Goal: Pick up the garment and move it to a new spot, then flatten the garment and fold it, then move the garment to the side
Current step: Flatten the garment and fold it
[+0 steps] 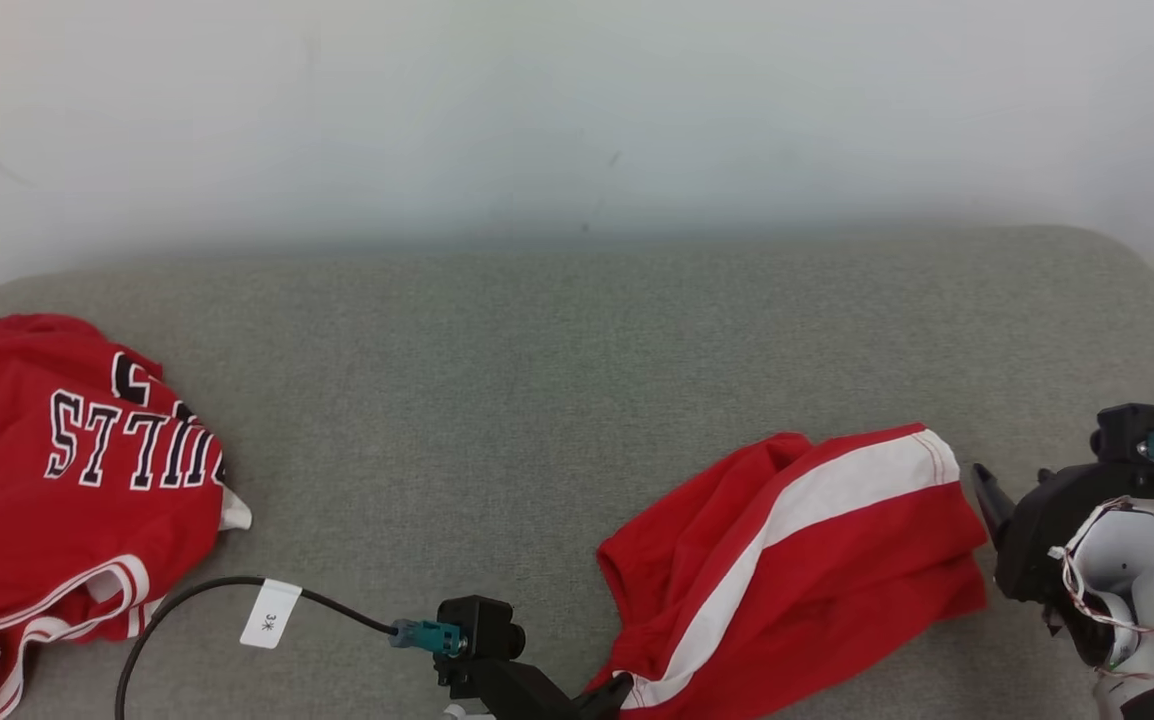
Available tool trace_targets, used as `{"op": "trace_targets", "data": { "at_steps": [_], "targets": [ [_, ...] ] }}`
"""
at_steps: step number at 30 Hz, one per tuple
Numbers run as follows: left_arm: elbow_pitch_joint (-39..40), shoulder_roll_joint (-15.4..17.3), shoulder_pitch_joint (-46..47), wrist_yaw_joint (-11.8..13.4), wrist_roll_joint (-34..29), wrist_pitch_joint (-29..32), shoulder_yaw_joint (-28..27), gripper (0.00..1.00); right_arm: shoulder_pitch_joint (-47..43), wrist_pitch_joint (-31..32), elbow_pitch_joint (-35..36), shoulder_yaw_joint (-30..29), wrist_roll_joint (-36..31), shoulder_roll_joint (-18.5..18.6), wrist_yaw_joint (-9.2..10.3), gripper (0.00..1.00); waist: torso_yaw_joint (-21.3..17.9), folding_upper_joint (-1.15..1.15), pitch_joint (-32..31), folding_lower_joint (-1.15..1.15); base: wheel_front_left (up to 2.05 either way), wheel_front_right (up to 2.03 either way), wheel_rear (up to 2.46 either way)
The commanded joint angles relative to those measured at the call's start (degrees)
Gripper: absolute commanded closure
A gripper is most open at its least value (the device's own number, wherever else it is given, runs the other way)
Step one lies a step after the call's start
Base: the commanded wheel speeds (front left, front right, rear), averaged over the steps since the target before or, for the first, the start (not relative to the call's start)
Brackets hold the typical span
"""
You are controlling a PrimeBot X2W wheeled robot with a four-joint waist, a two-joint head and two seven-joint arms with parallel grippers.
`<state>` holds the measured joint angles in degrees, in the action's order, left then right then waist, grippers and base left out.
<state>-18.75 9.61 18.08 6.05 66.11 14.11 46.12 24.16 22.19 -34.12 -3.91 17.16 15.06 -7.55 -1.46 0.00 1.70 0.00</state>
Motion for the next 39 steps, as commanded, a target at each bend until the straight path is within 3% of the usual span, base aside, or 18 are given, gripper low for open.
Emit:
{"op": "trace_targets", "data": {
  "at_steps": [1,14,17,18,22,25,33,39],
  "targets": [
    [0.5,0.4,0.6,0.0,-0.7,-0.4,-0.1,1.00,1.1,0.0,-1.0,0.1,0.4,0.6,0.13,0.00,1.3,0.00,1.1,0.00,0.00,0.00,0.00],
    [3.4,1.0,1.6,1.2,-1.8,-0.8,-0.1,1.00,6.4,0.5,-7.3,6.2,6.8,3.8,0.13,0.00,4.0,0.00,4.9,0.00,0.00,0.00,0.00],
    [4.2,0.6,1.8,2.0,-2.1,-0.6,0.2,1.00,7.0,1.0,-8.4,7.3,8.0,4.1,0.13,0.36,4.3,0.00,5.5,0.00,0.00,0.00,0.00],
    [4.4,0.6,1.8,2.1,-2.1,-0.5,0.3,1.00,7.2,1.1,-8.6,7.8,8.4,4.2,0.13,0.54,4.3,0.00,5.6,0.00,0.00,0.00,0.00],
    [5.4,0.6,1.8,3.0,-2.2,-0.5,0.2,1.00,7.8,1.2,-9.6,8.8,9.7,4.4,0.13,0.73,4.4,0.00,6.4,0.00,0.00,0.00,0.00],
    [6.0,0.8,1.9,3.3,-2.3,-0.5,0.1,1.00,8.3,0.5,-9.9,9.3,10.2,4.8,0.13,1.00,4.3,0.00,6.7,0.00,0.00,0.00,0.00],
    [6.9,1.4,3.5,3.3,-3.7,-3.7,-1.8,1.00,8.9,-1.6,-8.3,11.6,11.5,6.2,0.13,1.00,3.5,0.00,5.8,0.00,0.00,0.00,0.00],
    [7.7,1.9,9.4,2.6,-4.9,-9.4,-7.1,1.00,11.8,-3.9,-3.1,10.7,18.3,4.9,0.13,1.00,2.1,0.00,6.2,0.00,0.00,0.00,0.00]
  ]
}}
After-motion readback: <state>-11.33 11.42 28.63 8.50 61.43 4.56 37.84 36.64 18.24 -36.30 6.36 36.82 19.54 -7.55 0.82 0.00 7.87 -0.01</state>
